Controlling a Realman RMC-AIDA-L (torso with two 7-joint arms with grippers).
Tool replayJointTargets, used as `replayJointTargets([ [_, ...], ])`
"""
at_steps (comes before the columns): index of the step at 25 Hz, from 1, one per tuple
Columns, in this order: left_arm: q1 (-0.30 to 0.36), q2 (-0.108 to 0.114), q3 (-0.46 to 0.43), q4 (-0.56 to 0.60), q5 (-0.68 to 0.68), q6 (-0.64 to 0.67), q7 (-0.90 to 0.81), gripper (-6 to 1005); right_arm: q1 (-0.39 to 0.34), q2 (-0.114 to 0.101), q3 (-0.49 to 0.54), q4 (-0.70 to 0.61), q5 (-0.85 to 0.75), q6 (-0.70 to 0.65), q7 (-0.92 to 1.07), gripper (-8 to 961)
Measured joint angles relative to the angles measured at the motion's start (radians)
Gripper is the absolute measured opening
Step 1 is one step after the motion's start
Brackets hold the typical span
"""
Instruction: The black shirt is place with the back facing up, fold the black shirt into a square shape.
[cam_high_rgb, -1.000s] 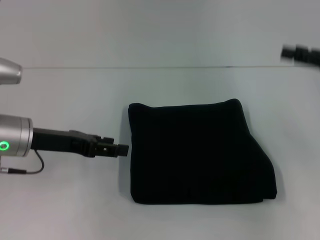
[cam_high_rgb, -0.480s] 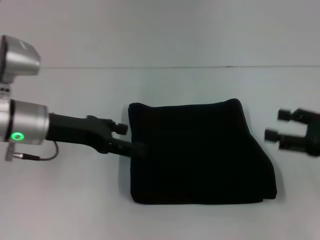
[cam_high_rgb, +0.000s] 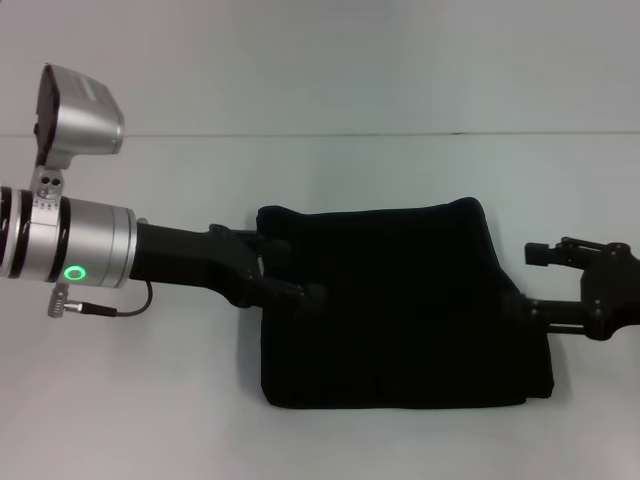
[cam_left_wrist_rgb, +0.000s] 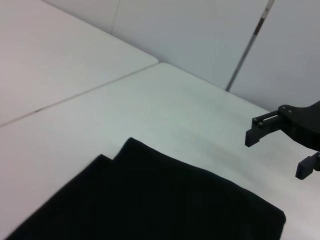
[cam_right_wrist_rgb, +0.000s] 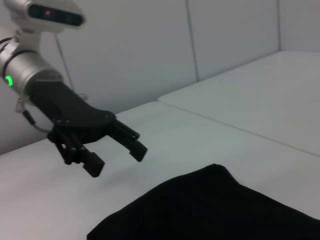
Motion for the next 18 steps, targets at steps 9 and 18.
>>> replayJointTargets([
  [9,0.003,-0.012,0.009,0.0,-0.03,0.003,0.05,934,0.002,0.006,-0.024,0.013,-0.002,0.047,-0.018,871],
  [18,0.007,-0.021,0.013,-0.005,-0.03,-0.012,0.069,934,0.01,0.012,-0.034,0.025,-0.001,0.083,-0.019,871],
])
